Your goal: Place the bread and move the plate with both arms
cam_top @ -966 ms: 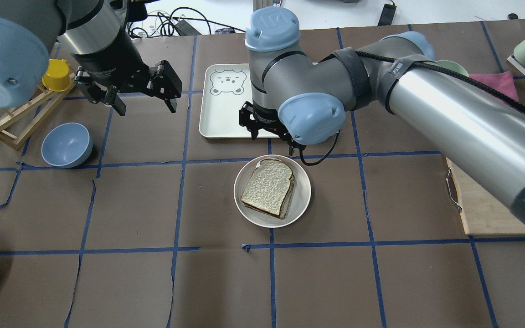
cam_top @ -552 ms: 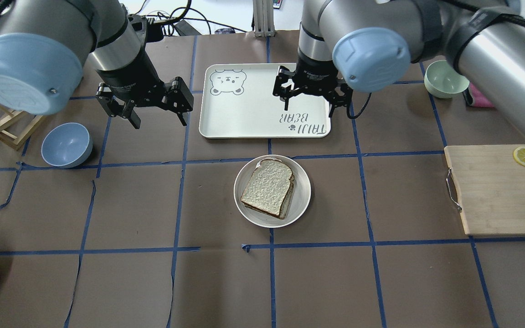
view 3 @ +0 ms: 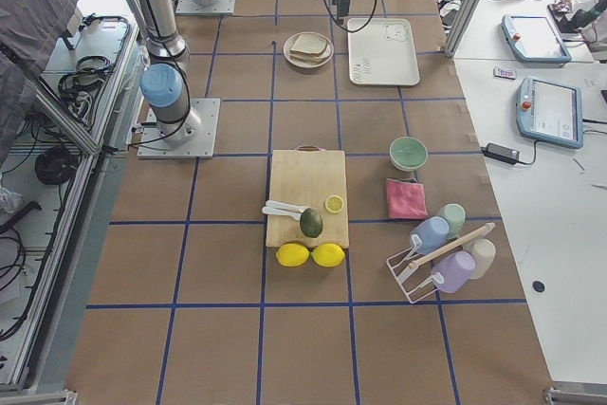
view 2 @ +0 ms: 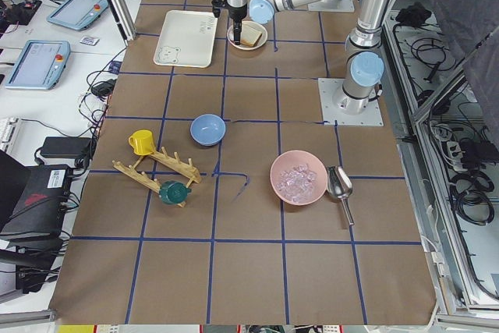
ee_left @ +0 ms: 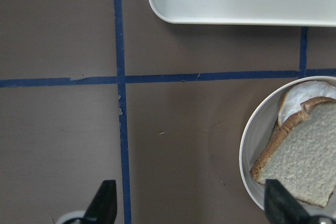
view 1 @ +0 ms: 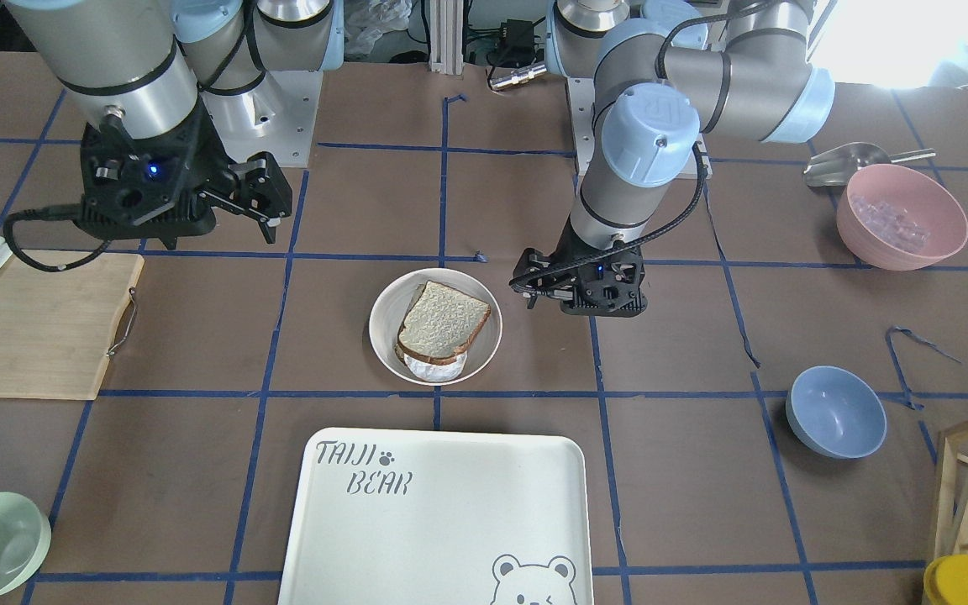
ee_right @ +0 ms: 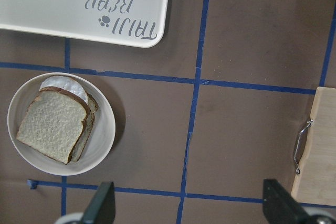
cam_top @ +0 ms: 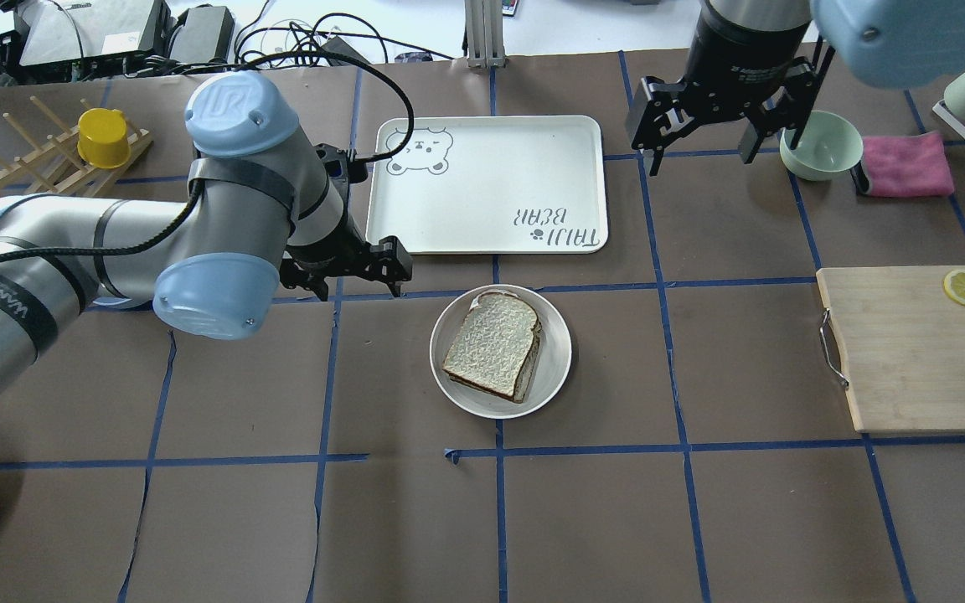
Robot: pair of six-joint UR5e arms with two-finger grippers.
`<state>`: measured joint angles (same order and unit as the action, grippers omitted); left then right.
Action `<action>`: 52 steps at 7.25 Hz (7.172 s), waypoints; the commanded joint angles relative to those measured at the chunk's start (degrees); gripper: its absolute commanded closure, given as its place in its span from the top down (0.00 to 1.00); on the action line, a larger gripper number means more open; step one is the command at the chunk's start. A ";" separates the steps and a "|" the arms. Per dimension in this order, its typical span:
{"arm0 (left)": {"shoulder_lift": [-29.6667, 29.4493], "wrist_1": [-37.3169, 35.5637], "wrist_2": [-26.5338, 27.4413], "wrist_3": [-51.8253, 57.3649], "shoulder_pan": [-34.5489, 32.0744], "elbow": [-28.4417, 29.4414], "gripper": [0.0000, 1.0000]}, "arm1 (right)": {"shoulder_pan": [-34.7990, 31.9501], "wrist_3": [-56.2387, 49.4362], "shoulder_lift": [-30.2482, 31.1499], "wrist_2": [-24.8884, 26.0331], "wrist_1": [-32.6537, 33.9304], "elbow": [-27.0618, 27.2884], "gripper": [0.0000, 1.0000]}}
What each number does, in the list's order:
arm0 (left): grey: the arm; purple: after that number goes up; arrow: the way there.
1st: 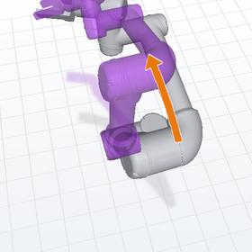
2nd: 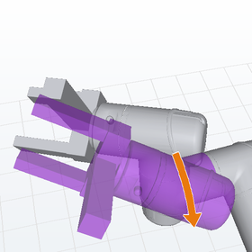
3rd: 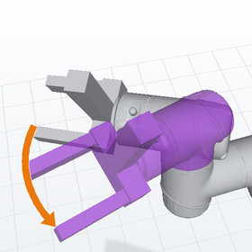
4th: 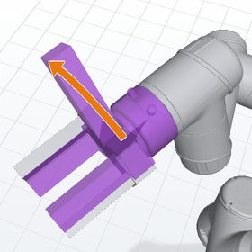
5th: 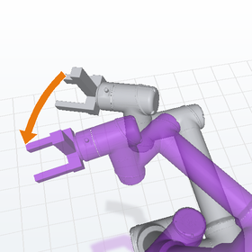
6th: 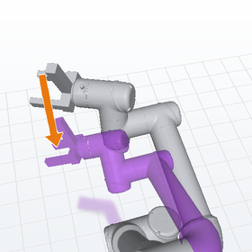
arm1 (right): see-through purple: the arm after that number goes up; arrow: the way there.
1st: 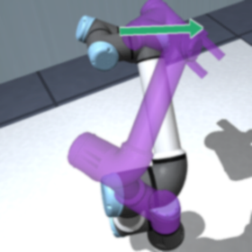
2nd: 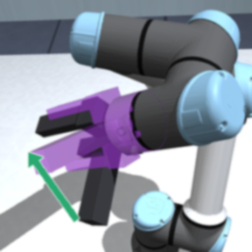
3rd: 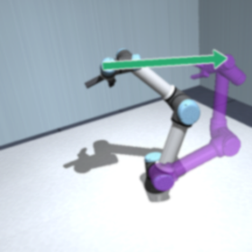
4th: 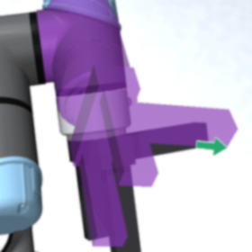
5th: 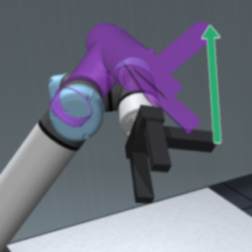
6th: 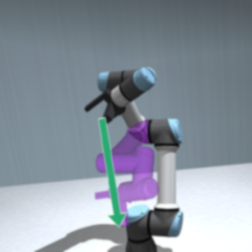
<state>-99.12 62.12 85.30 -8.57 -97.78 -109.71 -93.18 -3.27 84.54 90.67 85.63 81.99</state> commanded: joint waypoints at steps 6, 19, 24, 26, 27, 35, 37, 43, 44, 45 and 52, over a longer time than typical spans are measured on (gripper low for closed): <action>-8.72 -7.27 -3.04 -5.24 -4.44 -2.53 0.77 | 1.15 -1.74 3.09 0.38 -0.91 0.27 1.00; -11.01 -7.45 -3.56 -4.71 -4.79 -2.79 0.00 | 1.07 -1.13 2.82 -0.41 0.85 0.36 1.00; -7.58 -7.98 -10.12 -8.48 0.54 -0.08 0.00 | 1.07 -1.13 2.82 -0.50 0.76 0.36 1.00; -10.90 -7.02 -14.27 -8.57 3.11 8.24 0.00 | 1.07 -1.04 2.82 -0.50 0.76 0.36 1.00; -12.75 -7.01 -15.68 -8.49 3.38 11.07 0.00 | 1.07 -1.04 2.82 -0.50 0.76 0.36 1.00; -29.90 -7.62 -15.96 -7.52 4.79 26.48 0.00 | 0.98 -1.13 2.73 -0.59 0.94 0.36 1.00; -30.26 -7.62 -15.96 -7.95 4.79 26.65 0.00 | 0.98 -1.13 2.73 -0.59 0.85 0.36 1.00; -17.65 4.02 -15.25 -7.78 4.53 25.78 1.00 | 0.98 -1.13 2.73 -0.59 0.85 0.36 1.00; -13.16 9.98 -15.08 -7.61 4.18 25.60 1.00 | 0.98 -1.13 2.73 -0.59 0.85 0.36 1.00; -8.59 17.26 -12.47 -7.43 3.82 25.43 1.00 | 0.98 -1.13 2.73 -0.59 0.85 0.36 1.00; 13.42 24.20 7.05 6.12 4.17 11.71 1.00 | 0.98 -1.13 2.73 -0.67 0.85 0.36 1.00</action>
<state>-86.79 86.73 88.15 -10.15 -93.91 -97.61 -92.20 -4.39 87.28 90.07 86.48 82.35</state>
